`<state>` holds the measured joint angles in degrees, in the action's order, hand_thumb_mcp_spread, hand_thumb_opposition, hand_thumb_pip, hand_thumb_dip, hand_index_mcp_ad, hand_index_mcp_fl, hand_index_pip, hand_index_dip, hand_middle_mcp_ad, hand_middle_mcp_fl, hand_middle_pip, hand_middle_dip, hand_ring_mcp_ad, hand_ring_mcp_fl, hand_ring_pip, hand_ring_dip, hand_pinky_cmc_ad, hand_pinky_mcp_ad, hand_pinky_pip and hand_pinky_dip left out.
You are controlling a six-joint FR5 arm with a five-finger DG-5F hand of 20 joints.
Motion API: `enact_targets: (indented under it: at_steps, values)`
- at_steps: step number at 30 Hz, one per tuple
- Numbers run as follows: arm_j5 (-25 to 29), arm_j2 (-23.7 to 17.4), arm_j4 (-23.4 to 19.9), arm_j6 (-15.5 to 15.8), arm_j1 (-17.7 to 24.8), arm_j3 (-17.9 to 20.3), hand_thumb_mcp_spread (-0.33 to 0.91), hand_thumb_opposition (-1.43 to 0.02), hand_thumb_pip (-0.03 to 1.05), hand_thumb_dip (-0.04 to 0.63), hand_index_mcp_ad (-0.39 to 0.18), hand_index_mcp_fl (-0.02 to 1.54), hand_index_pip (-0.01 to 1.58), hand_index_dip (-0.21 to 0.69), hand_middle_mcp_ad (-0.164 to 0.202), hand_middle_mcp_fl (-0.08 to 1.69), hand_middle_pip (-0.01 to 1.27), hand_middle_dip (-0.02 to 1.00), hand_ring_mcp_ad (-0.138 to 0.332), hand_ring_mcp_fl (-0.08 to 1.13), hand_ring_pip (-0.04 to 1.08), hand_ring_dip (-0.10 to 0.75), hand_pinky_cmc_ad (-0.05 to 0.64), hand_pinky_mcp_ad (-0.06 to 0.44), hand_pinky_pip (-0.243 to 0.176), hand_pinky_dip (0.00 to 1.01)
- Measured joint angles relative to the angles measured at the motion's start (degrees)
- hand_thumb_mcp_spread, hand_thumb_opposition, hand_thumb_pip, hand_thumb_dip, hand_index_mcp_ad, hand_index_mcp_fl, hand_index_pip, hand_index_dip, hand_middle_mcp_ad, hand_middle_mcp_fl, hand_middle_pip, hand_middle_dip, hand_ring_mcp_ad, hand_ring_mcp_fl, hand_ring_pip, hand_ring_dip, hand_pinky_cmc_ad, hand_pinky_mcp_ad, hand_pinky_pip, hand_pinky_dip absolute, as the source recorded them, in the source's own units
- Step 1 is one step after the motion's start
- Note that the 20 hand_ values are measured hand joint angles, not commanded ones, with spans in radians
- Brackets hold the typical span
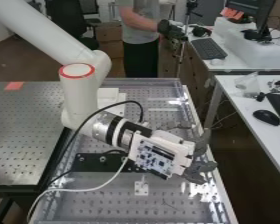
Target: Grab the chopstick and place it in the clear container
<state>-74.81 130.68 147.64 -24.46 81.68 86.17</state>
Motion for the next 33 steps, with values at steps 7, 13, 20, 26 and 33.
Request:
enact_targets:
  at_steps: [7,13,20,26,33]
  values:
    - [0.1,0.0,0.1,0.3,0.0,0.0,0.5,-0.85,0.54,0.34,-0.171,0.76,0.6,0.202,0.063,1.04,0.23,0.64,0.105,0.44,0.1,0.408,0.387,0.314,0.028,0.18]
    - [0.1,0.2,0.5,0.5,0.1,-0.3,0.5,-0.87,0.54,0.34,-0.171,0.83,0.61,0.201,0.063,1.06,0.23,0.64,0.101,0.44,0.1,0.414,0.389,0.314,0.028,0.18]
    - [-0.1,0.3,0.9,0.7,0.0,-0.7,0.58,-1.05,0.48,0.309,-0.239,0.98,0.75,0.255,0.063,1.08,0.22,0.64,0.101,0.47,0.1,0.417,0.379,0.309,0.044,0.18]
    - [-0.2,0.3,1.1,0.9,-0.2,-0.6,0.58,-1.04,0.48,0.309,-0.264,0.96,0.75,0.255,0.059,1.08,0.2,0.64,0.101,0.47,0.1,0.422,0.382,0.328,0.044,0.18]
    - [0.1,0.1,1.3,1.4,-0.2,-0.6,0.54,-0.94,0.54,0.309,-0.251,0.87,0.63,0.248,0.059,1.06,0.17,0.64,0.101,0.47,0.1,0.422,0.387,0.332,0.044,0.18]
